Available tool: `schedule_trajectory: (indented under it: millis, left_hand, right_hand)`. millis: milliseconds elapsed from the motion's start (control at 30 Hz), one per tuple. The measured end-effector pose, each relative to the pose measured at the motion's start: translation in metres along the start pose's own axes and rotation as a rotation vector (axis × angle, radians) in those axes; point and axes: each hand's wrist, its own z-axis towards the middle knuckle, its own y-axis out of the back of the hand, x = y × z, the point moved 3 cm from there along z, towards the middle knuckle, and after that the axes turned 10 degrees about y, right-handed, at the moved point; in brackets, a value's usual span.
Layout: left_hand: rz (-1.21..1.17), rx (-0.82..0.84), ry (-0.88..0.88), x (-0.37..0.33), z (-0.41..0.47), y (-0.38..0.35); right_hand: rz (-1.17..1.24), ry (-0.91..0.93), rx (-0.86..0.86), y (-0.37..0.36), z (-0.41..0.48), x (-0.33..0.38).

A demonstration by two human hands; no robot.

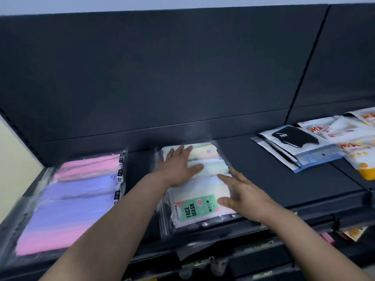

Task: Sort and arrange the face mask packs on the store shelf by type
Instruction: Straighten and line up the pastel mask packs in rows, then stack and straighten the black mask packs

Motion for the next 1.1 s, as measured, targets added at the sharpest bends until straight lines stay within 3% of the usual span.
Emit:
schedule_trajectory:
  millis: [133, 333, 500, 633, 800, 933, 1100]
  left_hand:
    - [0.25, 0.238, -0.113, -0.012, -0.039, -0.015]
    - [0.249, 0.253, -0.094, -0.007, -0.042, -0.015]
    - [0.188, 0.126, -0.148, -0.042, -0.041, -0.001]
    - [0.147, 0.042, -0.239, -0.083, -0.027, -0.005]
    - [0.027, 0.008, -0.291, -0.144, 0.006, -0.029]
    - [-0.14, 0.001, -0.226, -0.207, 0.035, -0.047]
    - [-0.369, 0.019, 0.041, -0.276, 0.072, -0.067]
  right_hand:
    - [-0.013, -0.005, 0.018, -0.001, 0.007, 0.002]
    - [-0.037, -0.024, 0.009, 0.001, 0.011, 0.002]
    - [-0.107, -0.024, -0.222, 0.02, 0.0, -0.018]
    - [-0.335, -0.049, -0.298, 0.043, -0.011, -0.055]
    - [-0.386, -0.082, -0.452, 0.079, -0.024, -0.119]
    - [-0.429, -0.192, -0.469, 0.119, -0.036, -0.187]
    - [-0.425, -0.207, -0.287, 0.15, -0.034, -0.266]
